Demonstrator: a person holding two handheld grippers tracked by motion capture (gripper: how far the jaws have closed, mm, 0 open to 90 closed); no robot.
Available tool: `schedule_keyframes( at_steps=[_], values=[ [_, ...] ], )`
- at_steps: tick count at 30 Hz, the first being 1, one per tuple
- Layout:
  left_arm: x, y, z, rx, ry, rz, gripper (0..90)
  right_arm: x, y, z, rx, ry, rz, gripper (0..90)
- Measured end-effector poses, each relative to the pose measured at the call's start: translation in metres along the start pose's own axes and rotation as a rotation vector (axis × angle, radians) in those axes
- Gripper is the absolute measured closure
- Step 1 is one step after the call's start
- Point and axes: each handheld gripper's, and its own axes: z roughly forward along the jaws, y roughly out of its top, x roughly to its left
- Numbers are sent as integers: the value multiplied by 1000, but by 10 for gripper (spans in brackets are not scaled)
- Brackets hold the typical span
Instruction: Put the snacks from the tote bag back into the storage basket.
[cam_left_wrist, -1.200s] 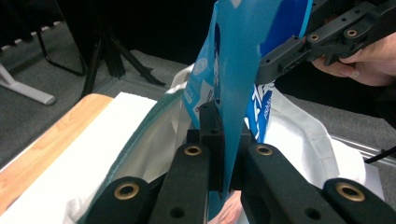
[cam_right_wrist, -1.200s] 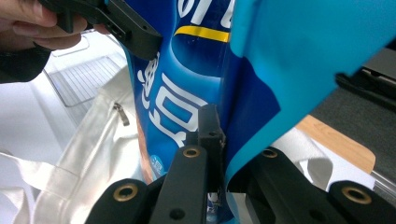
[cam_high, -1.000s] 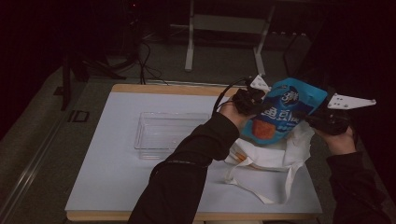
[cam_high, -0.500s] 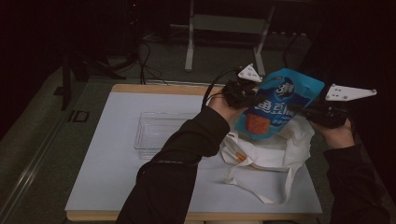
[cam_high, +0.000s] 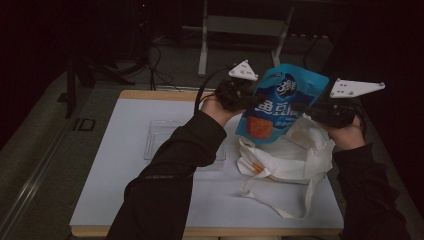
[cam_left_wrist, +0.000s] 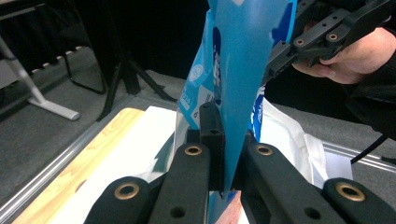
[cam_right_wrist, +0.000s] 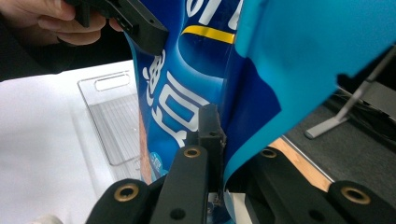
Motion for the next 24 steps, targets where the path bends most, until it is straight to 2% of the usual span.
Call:
schedule_keyframes(
  at_steps=[7, 12, 24],
  values=[
    [9, -11, -26, 0, 19, -10, 900, 10, 15, 23, 6, 33, -15, 887],
    [16, -21, -46, -7, 25, -38, 900, 19, 25, 41, 11, 57, -36, 887],
    [29, -44, -89, -5, 82, -56, 900, 39, 48, 84, 21, 104, -62, 887]
  ],
)
